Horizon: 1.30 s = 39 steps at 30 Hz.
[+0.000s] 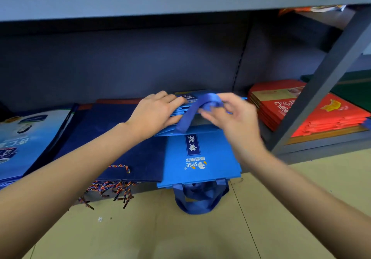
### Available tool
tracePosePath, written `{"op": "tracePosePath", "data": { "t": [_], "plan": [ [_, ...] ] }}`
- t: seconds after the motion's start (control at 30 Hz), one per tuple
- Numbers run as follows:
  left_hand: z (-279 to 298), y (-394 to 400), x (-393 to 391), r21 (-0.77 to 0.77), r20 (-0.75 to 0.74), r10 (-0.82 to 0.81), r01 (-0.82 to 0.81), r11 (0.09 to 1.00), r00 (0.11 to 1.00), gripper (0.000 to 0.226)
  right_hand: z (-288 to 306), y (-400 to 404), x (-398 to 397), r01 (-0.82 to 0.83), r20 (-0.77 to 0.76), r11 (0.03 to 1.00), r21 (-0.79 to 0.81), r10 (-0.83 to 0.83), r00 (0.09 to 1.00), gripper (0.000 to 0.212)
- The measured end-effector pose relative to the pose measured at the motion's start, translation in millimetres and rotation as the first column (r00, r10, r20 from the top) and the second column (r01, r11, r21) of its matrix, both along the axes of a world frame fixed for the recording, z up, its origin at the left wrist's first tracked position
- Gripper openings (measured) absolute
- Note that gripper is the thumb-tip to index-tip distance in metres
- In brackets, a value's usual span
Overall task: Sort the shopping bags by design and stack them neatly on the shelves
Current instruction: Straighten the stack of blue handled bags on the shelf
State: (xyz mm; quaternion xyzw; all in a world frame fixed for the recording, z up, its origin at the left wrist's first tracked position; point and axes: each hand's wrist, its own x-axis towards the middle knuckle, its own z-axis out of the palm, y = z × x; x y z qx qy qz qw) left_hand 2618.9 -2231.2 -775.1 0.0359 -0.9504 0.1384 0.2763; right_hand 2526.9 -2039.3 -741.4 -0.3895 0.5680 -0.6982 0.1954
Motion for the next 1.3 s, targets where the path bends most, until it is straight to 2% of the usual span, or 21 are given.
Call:
{"op": "tracePosePath", "data": {
  "t": [0.03, 0.07, 0.1, 0.13, 0.2, 0.23, 0.33, 0.47, 0.57, 0.6, 0.63, 0.7, 0.77, 0.83, 0.9, 0.97, 1.03, 1.1, 1.17, 1.2, 1.3],
  "plan": [
    [-2.4, 0.2, 0.1, -0.002, 0.003, -0.002, 0.002, 1.0, 1.0, 0.043, -19.3, -5.2, -2.5, 0.118, -0.401, 0.993, 0.005, -0.106, 0.91, 0.022],
    [-3.5, 0.5, 0.4, 0.003, 0.002, -0.004, 0.004, 1.0, 1.0, 0.043, -39.8, -10.2, -6.7, 0.16, -0.71, 0.986, 0.049, -0.078, 0.7, 0.027],
    [-2.7, 0.6, 0.6, 0.011, -0.005, -0.003, 0.003, 1.0, 1.0, 0.043, -61.7, -13.8, -13.4, 0.194, -0.889, 0.972, 0.132, 0.03, 0.457, 0.032],
    [-0.5, 0.2, 0.4, 0.013, -0.019, -0.001, 0.001, 1.0, 1.0, 0.043, -78.8, -13.5, -17.1, 0.237, -0.934, 0.936, 0.261, 0.184, 0.305, 0.033],
    [4.9, -1.8, -1.1, 0.008, -0.055, 0.014, -0.014, 1.0, 0.998, 0.042, -95.0, -10.4, -14.6, 0.352, -0.87, 0.797, 0.491, 0.429, 0.242, 0.035],
    [7.6, -2.4, -2.4, 0.008, -0.07, 0.027, -0.026, 1.0, 0.997, 0.042, -101.1, -10.8, -12.3, 0.398, -0.811, 0.708, 0.584, 0.524, 0.259, 0.036],
    [9.9, -3.5, -7.5, -0.026, -0.089, 0.048, -0.051, 0.998, 0.995, 0.041, -104.5, -18.9, -7.3, 0.487, -0.671, 0.471, 0.736, 0.604, 0.43, 0.032],
    [3.4, -4.3, -12.6, -0.135, -0.099, 0.059, -0.072, 0.988, 0.993, 0.04, -107.6, -39.8, 0.4, 0.552, -0.701, 0.438, 0.71, 0.362, 0.615, 0.035],
    [0.7, -4.2, -12.2, -0.185, -0.105, 0.073, -0.092, 0.979, 0.992, 0.039, -110.4, -51.4, 6.7, 0.458, -0.555, 0.474, 0.752, 0.08, 0.828, 0.056],
    [1.6, -4.1, -12.1, -0.185, -0.109, 0.07, -0.09, 0.979, 0.992, 0.039, -110.6, -55.0, 5.4, 0.437, -0.502, 0.47, 0.767, 0.015, 0.865, 0.059],
    [2.5, -4.4, -11.9, -0.183, -0.114, 0.067, -0.087, 0.979, 0.991, 0.038, -111.6, -59.1, 3.8, 0.434, -0.49, 0.456, 0.777, 0.004, 0.872, 0.059],
    [3.1, -4.4, -10.7, -0.18, -0.124, 0.06, -0.082, 0.98, 0.99, 0.039, -113.7, -60.7, 0.7, 0.457, -0.546, 0.437, 0.775, 0.099, 0.832, 0.054],
    [0.6, -4.0, -10.3, -0.193, -0.119, 0.041, -0.063, 0.979, 0.992, 0.04, -117.2, -52.0, -2.1, 0.422, -0.552, 0.472, 0.774, 0.176, 0.815, 0.053],
    [-1.7, -4.5, -9.1, -0.22, -0.117, 0.021, -0.046, 0.974, 0.993, 0.041, -116.9, -35.5, -5.7, 0.302, -0.465, 0.573, 0.762, 0.16, 0.871, 0.051],
    [-0.9, -5.1, -8.6, -0.227, -0.123, 0.023, -0.05, 0.973, 0.992, 0.042, -108.1, -17.5, -9.1, 0.209, -0.387, 0.713, 0.67, 0.094, 0.917, 0.04],
    [-0.1, -5.4, -9.2, -0.219, -0.125, 0.032, -0.059, 0.974, 0.992, 0.042, -95.1, -2.1, -6.0, 0.125, -0.366, 0.776, 0.619, 0.144, 0.919, 0.028],
    [-1.1, -5.8, -9.2, -0.219, -0.128, 0.036, -0.063, 0.974, 0.991, 0.042, -85.4, 4.4, 4.9, 0.021, -0.35, 0.751, 0.66, 0.283, 0.893, 0.03],
    [-2.3, -5.1, -8.5, -0.218, -0.13, 0.035, -0.063, 0.974, 0.991, 0.042, -88.9, -2.2, 14.5, 0.061, -0.407, 0.704, 0.707, 0.335, 0.85, 0.037],
    [-2.9, -4.3, -8.4, -0.219, -0.133, 0.027, -0.056, 0.974, 0.991, 0.041, -98.1, -17.2, 18.4, 0.181, -0.477, 0.702, 0.689, 0.251, 0.842, 0.037],
    [-3.2, -3.9, -8.4, -0.219, -0.133, 0.023, -0.052, 0.974, 0.991, 0.041, -103.4, -24.1, 18.6, 0.226, -0.465, 0.708, 0.669, 0.161, 0.87, 0.037],
    [-5.4, -4.4, -7.8, -0.227, -0.13, 0.012, -0.041, 0.973, 0.991, 0.041, -117.9, -39.9, 14.7, 0.294, -0.28, 0.694, 0.657, -0.138, 0.95, 0.051]
  ]
}}
